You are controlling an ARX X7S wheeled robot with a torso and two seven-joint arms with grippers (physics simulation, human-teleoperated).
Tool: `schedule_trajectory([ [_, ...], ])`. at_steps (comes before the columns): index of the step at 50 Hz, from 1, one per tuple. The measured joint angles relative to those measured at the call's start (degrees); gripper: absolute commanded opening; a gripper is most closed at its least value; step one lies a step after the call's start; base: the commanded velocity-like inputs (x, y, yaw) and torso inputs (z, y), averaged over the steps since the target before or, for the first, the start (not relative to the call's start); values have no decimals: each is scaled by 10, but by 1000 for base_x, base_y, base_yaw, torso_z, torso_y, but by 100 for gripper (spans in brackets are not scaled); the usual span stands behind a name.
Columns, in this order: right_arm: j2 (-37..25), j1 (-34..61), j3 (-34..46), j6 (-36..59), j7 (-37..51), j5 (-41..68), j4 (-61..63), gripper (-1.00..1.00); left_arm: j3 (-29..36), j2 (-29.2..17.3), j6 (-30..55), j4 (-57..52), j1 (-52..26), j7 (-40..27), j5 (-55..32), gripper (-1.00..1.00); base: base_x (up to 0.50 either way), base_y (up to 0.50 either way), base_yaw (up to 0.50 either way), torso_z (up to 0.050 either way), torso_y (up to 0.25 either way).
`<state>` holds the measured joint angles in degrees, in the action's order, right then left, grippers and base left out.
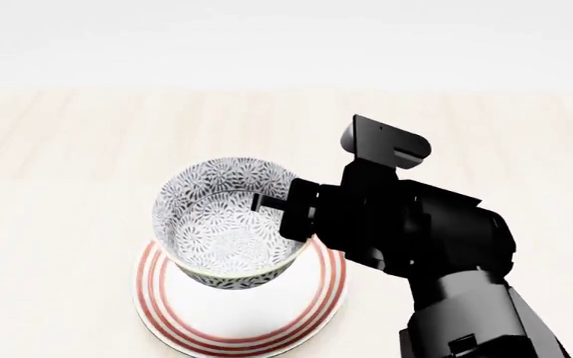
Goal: Put the bowl on the plate.
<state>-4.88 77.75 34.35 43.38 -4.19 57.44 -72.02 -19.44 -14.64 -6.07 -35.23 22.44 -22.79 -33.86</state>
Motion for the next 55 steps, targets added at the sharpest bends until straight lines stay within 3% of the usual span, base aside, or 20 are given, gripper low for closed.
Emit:
schedule_trajectory([
  [25,41,-20,-306,8,-76,-334,-30,-100,-6,1,-13,-8,19,-1,-6,100,0,0,0,0,0],
  [41,47,-41,-389,-8,-72,-411,-30,-100,-13,4,-28,-16,37,3,-13,100,0,0,0,0,1],
  [55,48,-57,-368,-25,-58,-381,-30,-100,-17,4,-37,-20,45,4,-17,100,0,0,0,0,0],
])
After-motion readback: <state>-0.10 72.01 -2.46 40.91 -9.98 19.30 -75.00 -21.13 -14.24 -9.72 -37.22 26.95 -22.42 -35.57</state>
